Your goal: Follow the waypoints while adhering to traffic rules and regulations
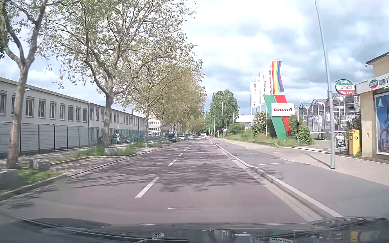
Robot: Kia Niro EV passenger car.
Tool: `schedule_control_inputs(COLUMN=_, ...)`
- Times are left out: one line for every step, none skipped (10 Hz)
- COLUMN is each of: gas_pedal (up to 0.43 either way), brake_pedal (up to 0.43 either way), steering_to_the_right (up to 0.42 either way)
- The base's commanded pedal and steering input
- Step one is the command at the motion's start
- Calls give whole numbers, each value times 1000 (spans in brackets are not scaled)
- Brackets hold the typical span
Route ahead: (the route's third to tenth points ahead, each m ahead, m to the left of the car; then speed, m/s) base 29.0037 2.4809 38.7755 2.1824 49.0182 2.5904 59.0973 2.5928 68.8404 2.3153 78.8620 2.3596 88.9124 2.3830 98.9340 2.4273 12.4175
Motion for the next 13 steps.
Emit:
schedule_control_inputs(gas_pedal=59, brake_pedal=0, steering_to_the_right=1)
schedule_control_inputs(gas_pedal=59, brake_pedal=0, steering_to_the_right=1)
schedule_control_inputs(gas_pedal=59, brake_pedal=0, steering_to_the_right=1)
schedule_control_inputs(gas_pedal=59, brake_pedal=0, steering_to_the_right=1)
schedule_control_inputs(gas_pedal=59, brake_pedal=0, steering_to_the_right=1)
schedule_control_inputs(gas_pedal=59, brake_pedal=0, steering_to_the_right=1)
schedule_control_inputs(gas_pedal=59, brake_pedal=0, steering_to_the_right=1)
schedule_control_inputs(gas_pedal=59, brake_pedal=0, steering_to_the_right=1)
schedule_control_inputs(gas_pedal=59, brake_pedal=0, steering_to_the_right=0)
schedule_control_inputs(gas_pedal=59, brake_pedal=0, steering_to_the_right=-1)
schedule_control_inputs(gas_pedal=59, brake_pedal=0, steering_to_the_right=-2)
schedule_control_inputs(gas_pedal=59, brake_pedal=0, steering_to_the_right=-2)
schedule_control_inputs(gas_pedal=59, brake_pedal=0, steering_to_the_right=-2)
